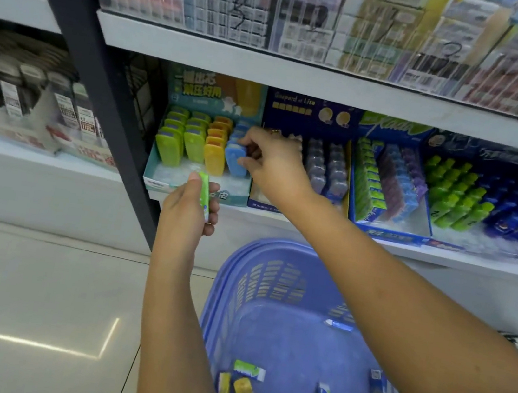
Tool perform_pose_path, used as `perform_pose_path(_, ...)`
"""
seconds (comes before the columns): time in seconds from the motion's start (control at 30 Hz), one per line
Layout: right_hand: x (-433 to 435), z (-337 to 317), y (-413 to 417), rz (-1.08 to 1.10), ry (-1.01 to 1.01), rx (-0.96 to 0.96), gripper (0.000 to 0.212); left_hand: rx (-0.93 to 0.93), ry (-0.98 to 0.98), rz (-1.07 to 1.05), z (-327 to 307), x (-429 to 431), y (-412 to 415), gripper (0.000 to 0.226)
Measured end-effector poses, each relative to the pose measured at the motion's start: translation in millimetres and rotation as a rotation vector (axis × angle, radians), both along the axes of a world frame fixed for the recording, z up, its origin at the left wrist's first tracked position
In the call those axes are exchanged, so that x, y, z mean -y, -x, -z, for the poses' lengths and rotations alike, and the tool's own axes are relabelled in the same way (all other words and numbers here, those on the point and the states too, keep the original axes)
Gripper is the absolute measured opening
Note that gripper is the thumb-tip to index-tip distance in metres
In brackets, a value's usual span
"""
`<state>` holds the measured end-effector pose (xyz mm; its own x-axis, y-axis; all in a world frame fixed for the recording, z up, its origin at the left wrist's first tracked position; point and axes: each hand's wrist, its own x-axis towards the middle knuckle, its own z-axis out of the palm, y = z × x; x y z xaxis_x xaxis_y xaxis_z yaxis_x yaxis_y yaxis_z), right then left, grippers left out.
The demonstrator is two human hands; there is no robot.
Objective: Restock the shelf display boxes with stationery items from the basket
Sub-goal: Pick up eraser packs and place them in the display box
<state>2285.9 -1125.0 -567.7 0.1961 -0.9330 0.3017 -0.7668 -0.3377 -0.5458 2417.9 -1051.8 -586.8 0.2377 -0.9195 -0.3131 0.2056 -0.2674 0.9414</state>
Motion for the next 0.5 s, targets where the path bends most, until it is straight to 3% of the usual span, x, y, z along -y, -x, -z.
perform_pose_path(0.3,-0.9,-17.1,-2.4,0.014,0.073,-0.525,0.022,-0.033,0.037,0.062,0.9,-0.8,-5.8,0.026)
perform_pose_path(0.5,4.3,-35.5,-13.1,-0.028,0.014,-0.645,0.013,0.055,0.101,0.078,0.0,-4.6,-5.7,0.024)
